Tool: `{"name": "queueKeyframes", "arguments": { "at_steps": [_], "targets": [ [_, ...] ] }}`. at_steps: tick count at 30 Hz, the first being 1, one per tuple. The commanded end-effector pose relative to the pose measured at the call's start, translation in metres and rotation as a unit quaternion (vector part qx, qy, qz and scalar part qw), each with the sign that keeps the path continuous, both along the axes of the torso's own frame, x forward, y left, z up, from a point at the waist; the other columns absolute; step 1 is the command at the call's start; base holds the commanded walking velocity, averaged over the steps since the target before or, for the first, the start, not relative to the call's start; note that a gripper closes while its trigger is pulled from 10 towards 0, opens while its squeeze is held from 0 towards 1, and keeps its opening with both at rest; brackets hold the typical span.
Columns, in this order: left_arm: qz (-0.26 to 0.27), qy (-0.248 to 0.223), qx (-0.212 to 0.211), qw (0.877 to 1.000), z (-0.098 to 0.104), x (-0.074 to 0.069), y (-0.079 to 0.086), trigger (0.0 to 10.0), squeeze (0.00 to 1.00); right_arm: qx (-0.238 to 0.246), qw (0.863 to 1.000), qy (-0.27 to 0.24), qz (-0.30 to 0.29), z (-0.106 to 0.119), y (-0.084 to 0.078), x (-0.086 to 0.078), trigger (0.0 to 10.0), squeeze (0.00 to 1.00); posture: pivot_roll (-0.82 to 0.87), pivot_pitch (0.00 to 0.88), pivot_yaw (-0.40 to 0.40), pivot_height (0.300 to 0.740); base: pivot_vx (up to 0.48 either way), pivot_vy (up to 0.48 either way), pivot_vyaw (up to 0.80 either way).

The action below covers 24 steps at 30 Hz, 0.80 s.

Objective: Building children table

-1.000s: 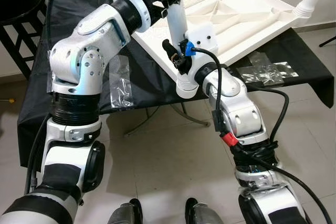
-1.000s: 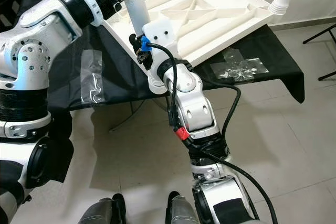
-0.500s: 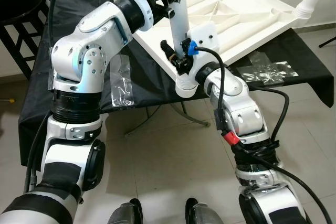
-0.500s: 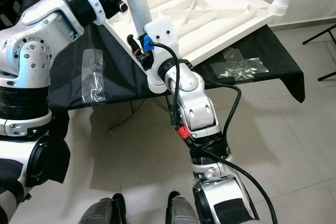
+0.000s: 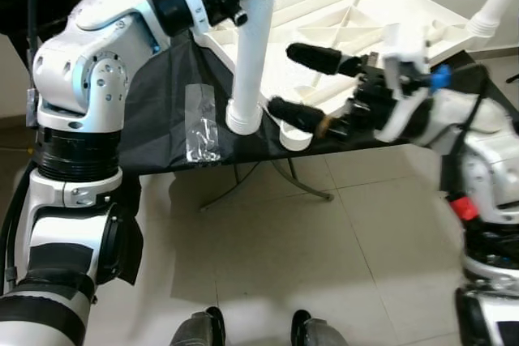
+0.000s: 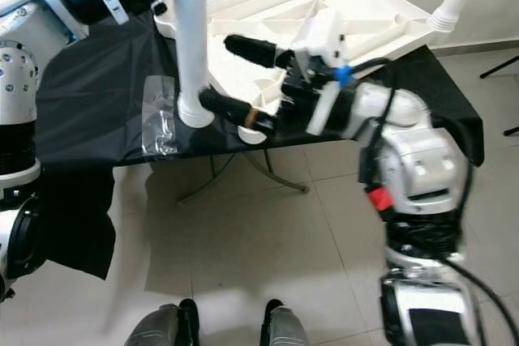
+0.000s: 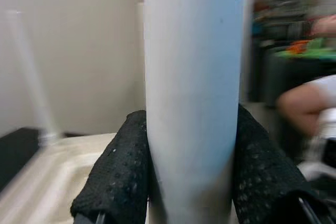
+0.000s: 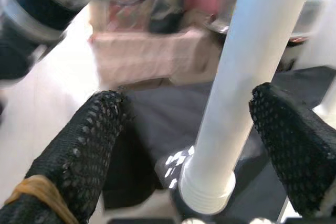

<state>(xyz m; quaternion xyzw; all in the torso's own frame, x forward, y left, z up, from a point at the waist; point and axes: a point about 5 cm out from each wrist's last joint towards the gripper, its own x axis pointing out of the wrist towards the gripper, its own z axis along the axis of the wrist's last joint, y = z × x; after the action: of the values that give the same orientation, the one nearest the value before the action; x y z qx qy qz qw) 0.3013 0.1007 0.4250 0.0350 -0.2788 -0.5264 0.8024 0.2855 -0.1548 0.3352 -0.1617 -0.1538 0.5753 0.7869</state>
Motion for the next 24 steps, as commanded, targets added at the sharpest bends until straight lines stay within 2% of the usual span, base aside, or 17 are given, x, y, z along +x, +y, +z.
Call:
{"name": "queueKeyframes", "arguments": {
  "at_steps": [1,3,5,6,9,10,15,16,17,18,19,20,21,22,23,24],
  "targets": [
    [-0.039,-0.012,-0.005,0.999,0.008,-0.009,0.0,0.0,0.0,-0.007,1.0,0.0,0.022,-0.001,-0.003,-0.005,10.0,1.0,-0.02,0.186,0.013,0.74,0.0,0.0,0.0],
    [-0.12,0.011,-0.008,0.993,0.007,-0.017,-0.007,0.0,0.0,-0.027,0.999,0.004,0.039,0.002,-0.011,-0.006,10.0,1.0,-0.02,0.181,0.012,0.74,0.0,0.0,0.0],
    [-0.12,0.011,-0.008,0.993,0.007,-0.017,-0.007,0.0,0.0,-0.027,0.999,0.004,0.039,0.002,-0.011,-0.006,10.0,1.0,-0.02,0.181,0.012,0.74,0.0,0.0,0.0],
    [-0.16,0.018,0.006,0.987,0.004,-0.025,-0.013,0.0,0.0,-0.039,0.998,0.007,0.054,0.004,-0.015,-0.008,10.0,1.0,-0.02,0.176,0.011,0.74,0.0,0.0,0.0],
    [-0.187,0.02,0.021,0.982,0.001,-0.031,-0.017,0.0,0.0,-0.049,0.996,0.01,0.071,0.006,-0.018,-0.011,10.0,1.0,-0.02,0.175,0.011,0.74,0.0,0.0,0.0],
    [-0.207,0.021,0.032,0.977,-0.002,-0.038,-0.021,0.0,0.0,-0.054,0.995,0.011,0.082,0.009,-0.02,-0.013,10.0,1.0,-0.01,0.173,0.01,0.74,0.0,0.0,0.0],
    [-0.229,0.021,0.038,0.972,-0.003,-0.044,-0.024,0.0,0.0,-0.058,0.993,0.017,0.1,0.009,-0.02,-0.016,10.0,1.0,-0.01,0.17,0.01,0.74,0.0,0.0,0.0],
    [-0.246,0.018,0.043,0.968,-0.003,-0.051,-0.027,0.0,0.0,-0.058,0.991,0.027,0.121,0.007,-0.015,-0.018,10.0,1.0,-0.01,0.169,0.01,0.74,0.0,0.0,0.0],
    [-0.246,0.018,0.043,0.968,-0.003,-0.051,-0.027,0.0,0.0,-0.058,0.991,0.027,0.121,0.007,-0.015,-0.018,10.0,1.0,-0.01,0.169,0.01,0.74,0.0,0.0,0.0],
    [-0.259,0.008,0.058,0.964,-0.004,-0.058,-0.036,0.0,0.0,-0.056,0.987,0.036,0.147,0.003,-0.006,-0.018,10.0,1.0,-0.01,0.17,0.011,0.74,0.0,0.0,0.0],
    [-0.259,0.008,0.058,0.964,-0.004,-0.058,-0.036,0.0,0.0,-0.056,0.987,0.036,0.147,0.003,-0.006,-0.018,10.0,1.0,-0.01,0.17,0.011,0.74,0.0,0.0,0.0],
    [-0.268,0.002,0.067,0.961,-0.006,-0.064,-0.045,0.0,0.0,-0.051,0.983,0.044,0.173,-0.002,0.005,-0.019,10.0,0.94,0.0,0.169,0.008,0.74,0.0,0.0,0.0],
    [-0.268,0.002,0.067,0.961,-0.006,-0.064,-0.045,0.0,0.0,-0.051,0.983,0.044,0.173,-0.002,0.005,-0.019,10.0,0.94,0.0,0.169,0.008,0.74,0.0,0.0,0.0],
    [-0.281,0.002,0.066,0.958,-0.005,-0.069,-0.053,0.0,0.0,-0.048,0.978,0.05,0.196,-0.006,0.015,-0.018,10.0,0.04,-0.01,0.17,0.01,0.74,0.0,0.0,0.0],
    [-0.281,0.002,0.066,0.958,-0.005,-0.069,-0.053,0.0,0.0,-0.048,0.978,0.05,0.196,-0.006,0.015,-0.018,10.0,0.04,-0.01,0.17,0.01,0.74,0.0,0.0,0.0],
    [-0.296,0.006,0.062,0.953,-0.004,-0.072,-0.059,0.0,0.0,-0.045,0.974,0.053,0.217,-0.009,0.026,-0.019,10.0,0.0,-0.01,0.17,0.011,0.74,0.0,0.0,0.0]
  ]
}}
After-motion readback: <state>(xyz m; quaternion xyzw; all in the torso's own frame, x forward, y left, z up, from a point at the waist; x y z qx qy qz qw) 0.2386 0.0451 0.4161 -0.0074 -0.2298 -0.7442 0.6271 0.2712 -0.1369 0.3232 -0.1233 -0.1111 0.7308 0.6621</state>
